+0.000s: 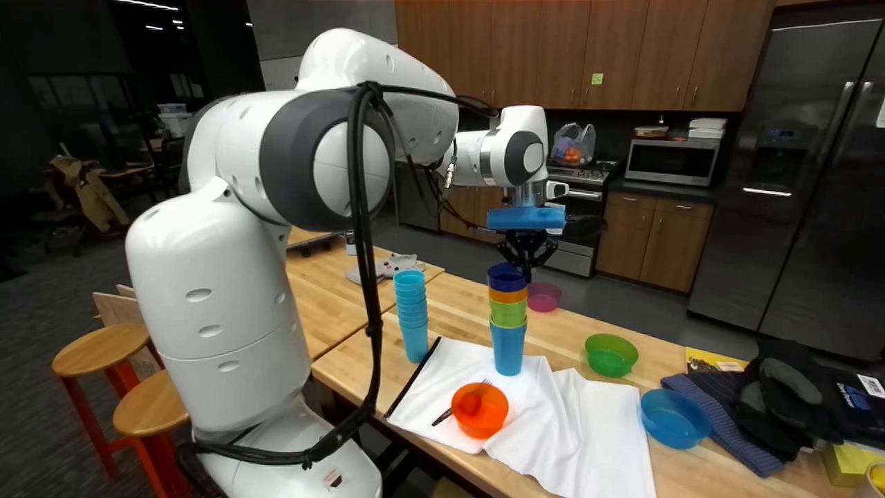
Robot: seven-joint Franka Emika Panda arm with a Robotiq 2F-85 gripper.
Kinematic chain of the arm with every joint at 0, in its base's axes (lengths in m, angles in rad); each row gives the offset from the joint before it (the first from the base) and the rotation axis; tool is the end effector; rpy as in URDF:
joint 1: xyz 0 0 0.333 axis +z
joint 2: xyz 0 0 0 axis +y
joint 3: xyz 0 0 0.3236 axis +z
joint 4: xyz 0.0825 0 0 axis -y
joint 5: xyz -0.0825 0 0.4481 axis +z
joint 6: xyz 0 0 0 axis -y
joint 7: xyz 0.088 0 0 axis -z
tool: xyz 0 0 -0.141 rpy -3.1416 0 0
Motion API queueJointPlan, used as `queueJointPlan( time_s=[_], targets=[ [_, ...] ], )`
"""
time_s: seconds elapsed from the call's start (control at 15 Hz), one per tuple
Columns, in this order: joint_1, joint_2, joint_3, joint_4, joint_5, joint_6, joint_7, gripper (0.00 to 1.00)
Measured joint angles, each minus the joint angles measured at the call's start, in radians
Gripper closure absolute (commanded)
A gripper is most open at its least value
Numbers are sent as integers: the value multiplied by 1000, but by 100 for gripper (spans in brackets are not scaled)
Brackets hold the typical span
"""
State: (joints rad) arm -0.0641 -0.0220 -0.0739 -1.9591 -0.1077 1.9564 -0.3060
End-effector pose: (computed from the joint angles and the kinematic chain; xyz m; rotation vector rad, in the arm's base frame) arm 0.6069 -0.0950 0.4361 3.0248 0.3151 -0.0044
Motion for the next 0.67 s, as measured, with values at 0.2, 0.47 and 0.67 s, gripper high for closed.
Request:
queueJointPlan(
  time_s=[0.2,0.47,0.67],
  targets=[
    [1,11,1,15,13,0,0,99],
    [4,33,9,47,16,1,1,99],
    [7,51,17,77,16,1,1,99]
  ],
)
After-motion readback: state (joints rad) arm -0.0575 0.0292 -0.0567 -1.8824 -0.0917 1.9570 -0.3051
